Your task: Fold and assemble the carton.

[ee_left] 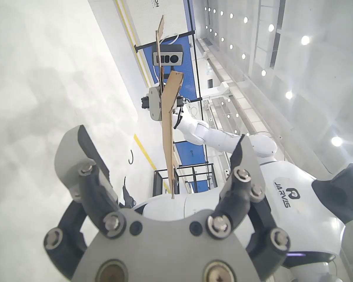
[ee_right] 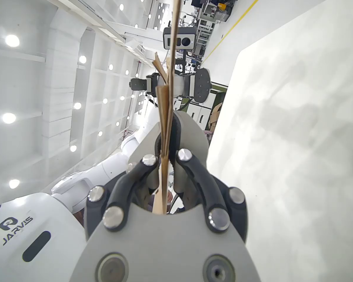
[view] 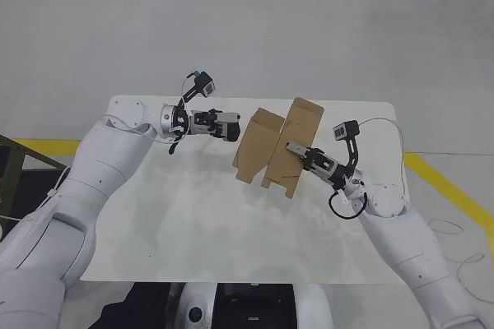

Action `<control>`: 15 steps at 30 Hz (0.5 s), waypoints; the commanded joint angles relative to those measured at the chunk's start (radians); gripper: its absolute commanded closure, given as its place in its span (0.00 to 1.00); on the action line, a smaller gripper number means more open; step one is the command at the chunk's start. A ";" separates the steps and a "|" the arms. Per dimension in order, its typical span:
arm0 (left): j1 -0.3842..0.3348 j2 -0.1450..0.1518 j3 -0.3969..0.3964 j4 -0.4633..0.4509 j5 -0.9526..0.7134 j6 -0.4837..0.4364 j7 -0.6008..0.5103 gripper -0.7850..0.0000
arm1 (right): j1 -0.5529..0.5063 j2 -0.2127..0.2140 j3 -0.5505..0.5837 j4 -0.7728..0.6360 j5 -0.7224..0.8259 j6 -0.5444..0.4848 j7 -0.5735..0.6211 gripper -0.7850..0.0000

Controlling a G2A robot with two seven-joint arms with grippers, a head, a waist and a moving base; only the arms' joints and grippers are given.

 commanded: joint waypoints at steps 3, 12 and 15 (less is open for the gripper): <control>0.011 0.000 -0.003 -0.011 0.000 0.007 0.026 0.00 | -0.010 -0.002 0.009 -0.008 -0.003 0.011 -0.053 1.00; 0.073 -0.002 -0.028 -0.097 0.065 0.037 0.178 0.00 | -0.087 -0.021 0.026 -0.109 -0.116 0.085 -0.425 1.00; 0.087 -0.008 -0.034 -0.106 0.061 0.034 0.217 0.00 | -0.120 -0.027 0.016 -0.164 -0.167 0.113 -0.511 1.00</control>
